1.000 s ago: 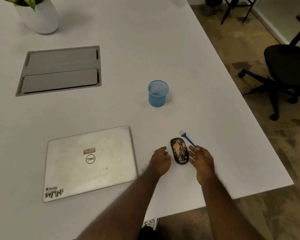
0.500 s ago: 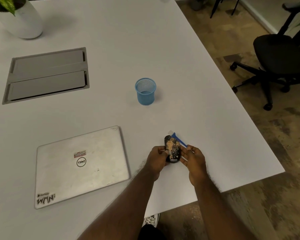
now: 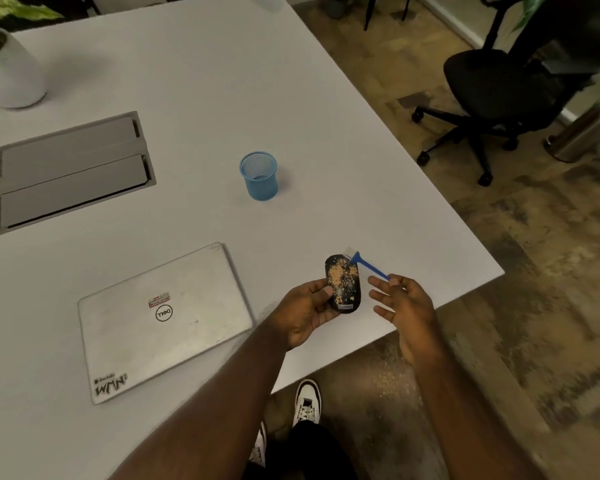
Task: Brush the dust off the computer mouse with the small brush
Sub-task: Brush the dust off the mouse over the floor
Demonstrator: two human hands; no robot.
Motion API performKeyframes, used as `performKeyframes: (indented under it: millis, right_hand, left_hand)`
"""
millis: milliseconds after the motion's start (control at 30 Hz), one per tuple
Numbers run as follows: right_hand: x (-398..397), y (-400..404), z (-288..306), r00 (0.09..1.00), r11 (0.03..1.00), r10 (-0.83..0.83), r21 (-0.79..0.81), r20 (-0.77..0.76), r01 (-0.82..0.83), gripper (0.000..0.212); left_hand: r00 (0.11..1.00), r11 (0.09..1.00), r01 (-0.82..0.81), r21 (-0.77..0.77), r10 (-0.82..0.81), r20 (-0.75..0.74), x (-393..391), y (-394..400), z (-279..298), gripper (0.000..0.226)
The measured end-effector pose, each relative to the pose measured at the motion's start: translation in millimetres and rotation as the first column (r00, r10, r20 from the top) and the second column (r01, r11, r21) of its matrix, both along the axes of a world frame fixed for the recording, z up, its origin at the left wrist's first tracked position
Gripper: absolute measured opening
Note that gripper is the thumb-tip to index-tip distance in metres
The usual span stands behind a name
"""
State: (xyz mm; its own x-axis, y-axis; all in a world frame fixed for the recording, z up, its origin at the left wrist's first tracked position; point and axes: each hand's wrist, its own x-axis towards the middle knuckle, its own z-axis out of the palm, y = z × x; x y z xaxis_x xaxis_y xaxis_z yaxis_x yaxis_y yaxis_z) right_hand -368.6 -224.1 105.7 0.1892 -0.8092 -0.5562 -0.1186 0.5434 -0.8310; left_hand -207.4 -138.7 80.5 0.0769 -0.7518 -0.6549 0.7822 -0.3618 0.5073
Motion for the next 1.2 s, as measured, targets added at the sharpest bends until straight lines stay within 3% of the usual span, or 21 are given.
performKeyframes:
  millis: [233,400,633,1033,1200]
  right_hand:
    - [-56,69,64,0.978,0.965,-0.208,-0.161,-0.004,0.205,0.011]
    - [-83,128,87,0.964,0.922,-0.265,-0.301,-0.031,0.244,0.01]
    - [-112,176,97,0.956,0.877,-0.196,-0.475,-0.219,0.071,0.012]
    - [-172,175,105,0.896,0.762,-0.111,-0.616,-0.429,-0.201,0.018]
    - [-204,157,101,0.855,0.757,-0.191,-0.626,-0.483,-0.185,0.02]
  left_hand:
    - [0.992,0.992,0.122,-0.044,-0.121,0.028,-16,32,31,0.026]
    - [0.973,0.969,0.23,-0.09,-0.227,0.044,-31,55,47,0.022]
    - [0.94,0.941,0.33,-0.075,-0.32,0.119,-63,72,63,0.019]
    - [0.935,0.947,0.32,-0.027,-0.311,0.17,-134,56,86,0.019]
    - [0.928,0.943,0.33,-0.042,-0.316,0.195,-163,44,86,0.019]
